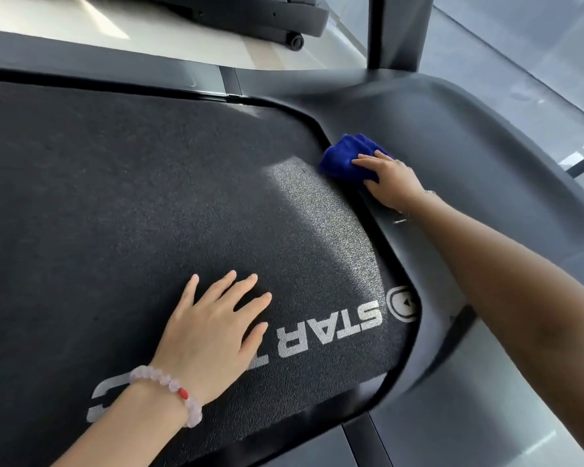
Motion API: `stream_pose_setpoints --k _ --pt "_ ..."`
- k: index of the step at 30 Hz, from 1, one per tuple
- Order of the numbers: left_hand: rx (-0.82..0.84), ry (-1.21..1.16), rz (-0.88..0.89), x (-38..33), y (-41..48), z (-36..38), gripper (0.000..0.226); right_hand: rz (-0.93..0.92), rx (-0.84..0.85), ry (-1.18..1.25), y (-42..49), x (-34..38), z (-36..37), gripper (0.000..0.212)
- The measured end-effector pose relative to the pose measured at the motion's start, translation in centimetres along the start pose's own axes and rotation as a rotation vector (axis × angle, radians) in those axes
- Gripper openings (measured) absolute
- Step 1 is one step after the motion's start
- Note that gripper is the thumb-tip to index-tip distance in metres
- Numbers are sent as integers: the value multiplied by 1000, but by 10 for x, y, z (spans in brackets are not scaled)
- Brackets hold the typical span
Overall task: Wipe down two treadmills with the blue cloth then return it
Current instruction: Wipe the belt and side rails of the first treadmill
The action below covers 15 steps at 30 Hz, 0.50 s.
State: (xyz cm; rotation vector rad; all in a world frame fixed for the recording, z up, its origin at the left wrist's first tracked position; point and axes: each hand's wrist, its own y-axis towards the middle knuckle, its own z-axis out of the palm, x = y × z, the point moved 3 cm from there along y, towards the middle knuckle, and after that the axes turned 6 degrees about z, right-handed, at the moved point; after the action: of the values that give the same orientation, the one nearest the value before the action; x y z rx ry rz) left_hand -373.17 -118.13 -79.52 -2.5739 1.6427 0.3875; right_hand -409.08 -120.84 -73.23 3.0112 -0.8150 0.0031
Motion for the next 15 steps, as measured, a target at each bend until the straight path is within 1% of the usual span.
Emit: stream_pose_setpoints --k 5,8,15 --pt "19 23 -6 -1 0 -2 48 -54 20 45 -54 -11 2 50" --pt "33 51 -9 -3 -4 -4 48 -52 28 62 -89 -17 0 51" --pt "3 0 -7 -18 -39 -5 49 6 75 49 -175 -34 -11 51"
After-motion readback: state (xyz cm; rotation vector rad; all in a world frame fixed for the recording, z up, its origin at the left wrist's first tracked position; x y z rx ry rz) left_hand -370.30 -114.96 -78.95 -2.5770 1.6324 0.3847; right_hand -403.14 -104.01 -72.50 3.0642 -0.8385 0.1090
